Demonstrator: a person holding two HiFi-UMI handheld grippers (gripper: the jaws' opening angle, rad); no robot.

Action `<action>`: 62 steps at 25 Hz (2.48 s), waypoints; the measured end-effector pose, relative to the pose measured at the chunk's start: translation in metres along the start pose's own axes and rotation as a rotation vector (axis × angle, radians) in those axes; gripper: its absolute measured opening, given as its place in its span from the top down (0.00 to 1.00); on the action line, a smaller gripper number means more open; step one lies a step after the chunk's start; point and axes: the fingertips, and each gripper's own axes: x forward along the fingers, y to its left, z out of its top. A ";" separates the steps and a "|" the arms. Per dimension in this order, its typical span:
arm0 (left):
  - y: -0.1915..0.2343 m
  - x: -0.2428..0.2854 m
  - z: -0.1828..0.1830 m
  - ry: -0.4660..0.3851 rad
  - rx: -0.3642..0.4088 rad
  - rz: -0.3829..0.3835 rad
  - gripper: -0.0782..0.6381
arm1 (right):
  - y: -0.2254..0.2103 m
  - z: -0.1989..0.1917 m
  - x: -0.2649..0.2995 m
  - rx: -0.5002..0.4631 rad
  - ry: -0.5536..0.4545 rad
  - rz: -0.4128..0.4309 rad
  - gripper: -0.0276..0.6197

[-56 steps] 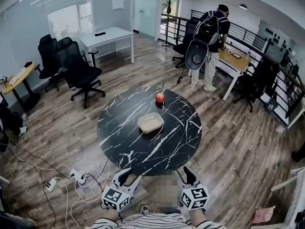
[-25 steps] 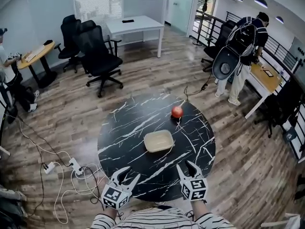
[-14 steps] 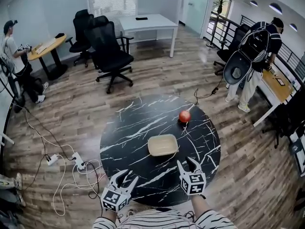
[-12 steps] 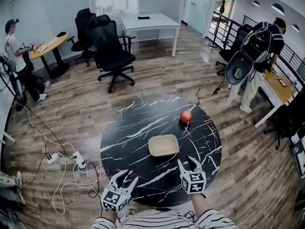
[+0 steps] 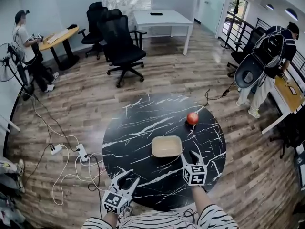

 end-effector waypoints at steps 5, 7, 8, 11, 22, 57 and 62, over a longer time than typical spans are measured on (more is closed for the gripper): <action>-0.001 -0.002 -0.004 0.002 -0.017 0.038 0.68 | -0.008 -0.002 0.021 0.003 0.035 0.004 0.70; -0.001 -0.003 -0.007 0.002 -0.026 0.053 0.68 | -0.010 -0.003 0.030 0.005 0.049 0.007 0.71; 0.000 -0.004 -0.008 0.000 -0.031 0.062 0.68 | -0.010 -0.004 0.034 0.006 0.056 0.010 0.72; 0.000 -0.006 -0.012 -0.003 -0.046 0.087 0.68 | -0.011 -0.008 0.049 0.009 0.082 0.023 0.72; -0.002 -0.014 -0.020 0.010 -0.066 0.135 0.68 | -0.014 -0.020 0.077 0.136 0.156 0.077 0.75; -0.006 0.041 -0.025 0.042 -0.055 0.043 0.68 | -0.015 -0.027 0.082 0.182 0.179 0.113 0.90; -0.008 0.051 -0.022 0.046 -0.052 0.029 0.68 | -0.015 -0.023 0.080 0.205 0.166 0.123 0.90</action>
